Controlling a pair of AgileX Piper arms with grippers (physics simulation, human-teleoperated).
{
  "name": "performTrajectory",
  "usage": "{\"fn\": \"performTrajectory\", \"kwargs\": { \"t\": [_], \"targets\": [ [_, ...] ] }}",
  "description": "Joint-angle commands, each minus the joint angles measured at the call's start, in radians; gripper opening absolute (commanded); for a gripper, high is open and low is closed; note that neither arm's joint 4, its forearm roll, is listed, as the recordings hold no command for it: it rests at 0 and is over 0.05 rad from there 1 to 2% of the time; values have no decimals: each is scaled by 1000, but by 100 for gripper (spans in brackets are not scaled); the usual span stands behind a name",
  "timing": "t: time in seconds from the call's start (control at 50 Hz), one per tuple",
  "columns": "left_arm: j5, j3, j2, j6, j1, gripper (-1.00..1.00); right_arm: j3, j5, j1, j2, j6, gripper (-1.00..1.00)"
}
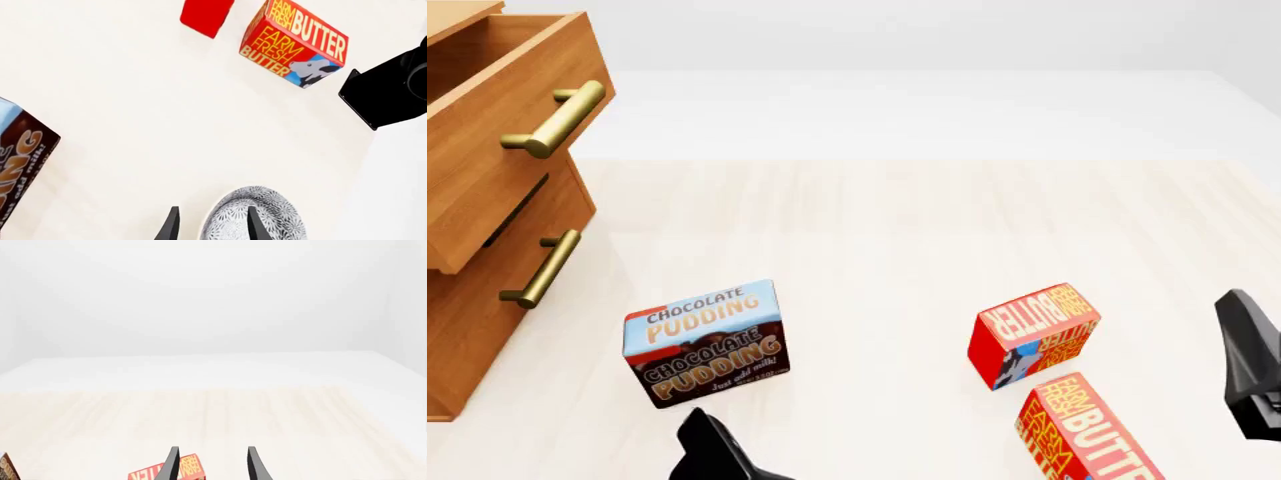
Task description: Put the bowl in the top drawer of the cabinet.
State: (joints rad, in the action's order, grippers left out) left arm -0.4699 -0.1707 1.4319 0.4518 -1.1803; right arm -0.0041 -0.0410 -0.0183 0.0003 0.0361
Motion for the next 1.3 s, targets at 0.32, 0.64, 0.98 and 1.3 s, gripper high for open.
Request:
{"fn": "performTrajectory", "kwargs": {
  "t": [0.32,0.64,0.98,1.3],
  "targets": [
    [-88,9,70,44,-25,100,0,9,4,0,-3,100],
    [-85,18,45,39,-12,-100,0,5,3,0,0,100],
    [57,5,-129,7,22,-100,0,-4,-9,0,2,100],
    [210,-67,-185,-1,-29,-100,0,-11,-18,0,6,100]
  ]
}}
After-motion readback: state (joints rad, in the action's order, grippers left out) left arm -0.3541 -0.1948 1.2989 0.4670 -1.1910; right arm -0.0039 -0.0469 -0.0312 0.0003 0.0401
